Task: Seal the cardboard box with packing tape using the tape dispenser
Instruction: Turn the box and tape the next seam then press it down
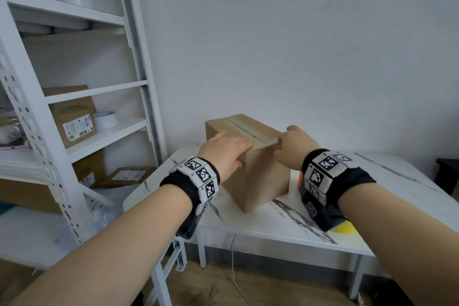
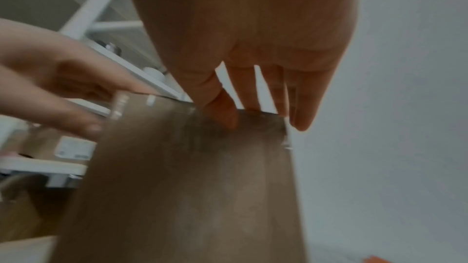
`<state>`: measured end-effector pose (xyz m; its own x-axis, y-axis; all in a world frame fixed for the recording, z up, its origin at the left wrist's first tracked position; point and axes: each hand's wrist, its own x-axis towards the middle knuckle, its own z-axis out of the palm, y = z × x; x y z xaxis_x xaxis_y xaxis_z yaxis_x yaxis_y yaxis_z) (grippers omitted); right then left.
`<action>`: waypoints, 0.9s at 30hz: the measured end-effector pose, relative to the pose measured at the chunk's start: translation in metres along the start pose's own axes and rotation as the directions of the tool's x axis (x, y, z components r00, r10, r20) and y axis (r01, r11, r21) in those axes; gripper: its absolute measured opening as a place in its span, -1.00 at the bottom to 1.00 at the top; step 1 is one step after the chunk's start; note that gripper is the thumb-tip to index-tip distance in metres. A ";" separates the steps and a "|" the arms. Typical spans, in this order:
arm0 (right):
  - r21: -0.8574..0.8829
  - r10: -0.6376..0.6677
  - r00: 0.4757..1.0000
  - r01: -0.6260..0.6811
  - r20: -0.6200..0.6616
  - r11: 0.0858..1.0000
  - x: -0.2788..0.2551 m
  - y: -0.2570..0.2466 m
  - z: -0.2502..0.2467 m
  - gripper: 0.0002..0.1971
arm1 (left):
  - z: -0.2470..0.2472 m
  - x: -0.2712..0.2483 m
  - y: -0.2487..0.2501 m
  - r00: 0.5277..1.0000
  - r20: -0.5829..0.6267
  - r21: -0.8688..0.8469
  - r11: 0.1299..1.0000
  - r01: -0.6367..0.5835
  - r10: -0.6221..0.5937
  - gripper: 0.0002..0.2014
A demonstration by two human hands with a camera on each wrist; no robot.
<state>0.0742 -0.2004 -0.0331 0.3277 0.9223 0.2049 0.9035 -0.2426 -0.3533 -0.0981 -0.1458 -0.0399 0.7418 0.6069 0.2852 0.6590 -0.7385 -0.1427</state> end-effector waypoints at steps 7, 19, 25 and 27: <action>0.241 -0.066 0.997 0.057 0.030 0.969 -0.018 -0.022 0.016 -0.32 | 0.001 -0.005 0.016 0.993 -0.112 -0.222 0.975 0.016 -0.042 -0.57; 0.104 -0.216 0.976 0.217 -0.026 0.971 -0.004 -0.010 0.008 -0.66 | 0.020 -0.012 -0.017 0.977 -0.077 -0.102 0.976 0.190 -0.198 -0.41; 0.077 -0.112 0.984 0.124 -0.139 0.989 0.002 0.012 -0.005 -0.53 | 0.029 -0.020 -0.046 0.907 -0.043 -0.120 0.903 0.412 -0.420 -0.24; 0.074 -0.131 0.983 0.141 -0.127 0.987 0.003 0.015 -0.007 -0.56 | 0.030 -0.020 -0.051 0.891 0.013 -0.169 0.877 0.450 -0.454 -0.19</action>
<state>0.0901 -0.2037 -0.0316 0.2387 0.9005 0.3635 0.9177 -0.0867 -0.3877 -0.1427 -0.1113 -0.0671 0.3633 0.8799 0.3062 0.8906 -0.4245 0.1632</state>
